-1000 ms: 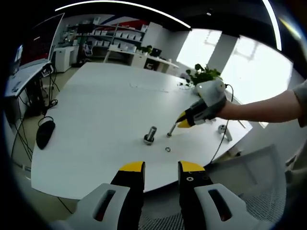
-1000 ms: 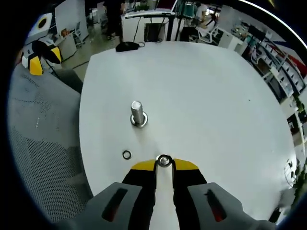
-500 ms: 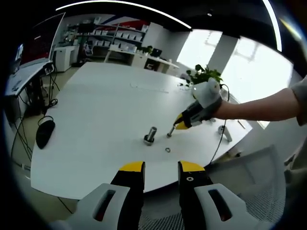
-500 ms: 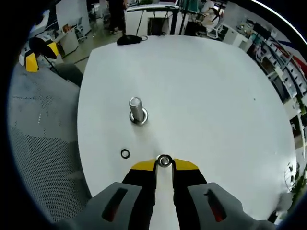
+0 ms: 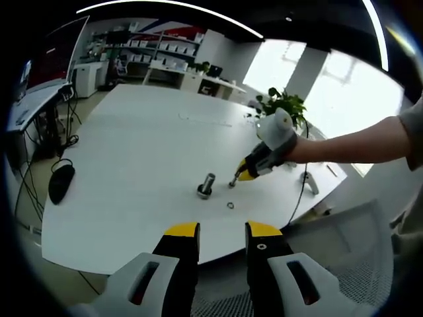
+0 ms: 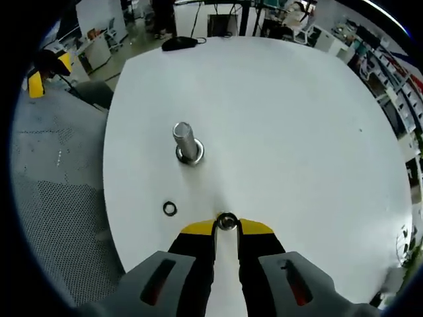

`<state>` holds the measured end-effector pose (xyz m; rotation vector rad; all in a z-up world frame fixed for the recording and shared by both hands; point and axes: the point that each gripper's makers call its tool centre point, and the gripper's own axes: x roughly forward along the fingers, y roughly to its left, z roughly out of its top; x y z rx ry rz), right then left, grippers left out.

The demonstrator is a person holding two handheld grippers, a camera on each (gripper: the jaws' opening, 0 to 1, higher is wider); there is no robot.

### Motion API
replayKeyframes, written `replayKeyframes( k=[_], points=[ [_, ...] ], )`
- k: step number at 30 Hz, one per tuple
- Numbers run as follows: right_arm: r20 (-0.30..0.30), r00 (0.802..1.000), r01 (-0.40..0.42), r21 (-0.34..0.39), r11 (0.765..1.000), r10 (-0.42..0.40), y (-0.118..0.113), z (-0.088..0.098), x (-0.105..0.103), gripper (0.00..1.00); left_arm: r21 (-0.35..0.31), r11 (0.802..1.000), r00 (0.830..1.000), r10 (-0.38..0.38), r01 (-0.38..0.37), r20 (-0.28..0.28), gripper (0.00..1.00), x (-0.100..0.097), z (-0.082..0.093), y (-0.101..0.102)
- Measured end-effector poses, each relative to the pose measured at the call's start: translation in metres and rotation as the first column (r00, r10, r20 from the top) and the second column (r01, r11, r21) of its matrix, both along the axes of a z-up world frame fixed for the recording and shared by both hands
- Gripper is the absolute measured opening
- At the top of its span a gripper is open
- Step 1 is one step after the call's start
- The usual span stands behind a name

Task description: Place the washer onto the threaded stud by aligning its center hole with the stud, sliding it down to the base, and recovering from edge contact or off-axis alignment until the washer reaches the visible bottom stop.

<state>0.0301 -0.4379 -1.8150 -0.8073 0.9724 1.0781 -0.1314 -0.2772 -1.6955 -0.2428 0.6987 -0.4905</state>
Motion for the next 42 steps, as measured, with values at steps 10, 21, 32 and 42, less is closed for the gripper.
replayKeyframes(
  k=[10, 21, 32, 42],
  points=[
    [-0.031, 1.000, 0.000, -0.031, 1.000, -0.001, 0.001, -0.018, -0.005, 0.14, 0.002, 1.000, 1.000, -0.015, 0.015, -0.010, 0.25, -0.001, -0.002, -0.002],
    [-0.033, 0.999, 0.003, -0.036, 0.999, -0.005, -0.005, -0.023, -0.004, 0.14, 0.001, 1.000, 1.000, -0.026, 0.026, -0.011, 0.24, -0.001, -0.002, -0.003],
    [-0.028, 0.999, 0.020, -0.039, 0.999, -0.021, -0.018, -0.026, -0.005, 0.16, 0.004, 1.000, 1.000, -0.028, 0.028, -0.014, 0.24, -0.001, -0.002, -0.003],
    [-0.037, 0.999, 0.021, -0.046, 0.999, -0.023, -0.026, -0.027, -0.025, 0.17, -0.004, 1.000, 1.000, -0.021, 0.021, -0.004, 0.24, -0.001, -0.001, -0.003]
  ],
)
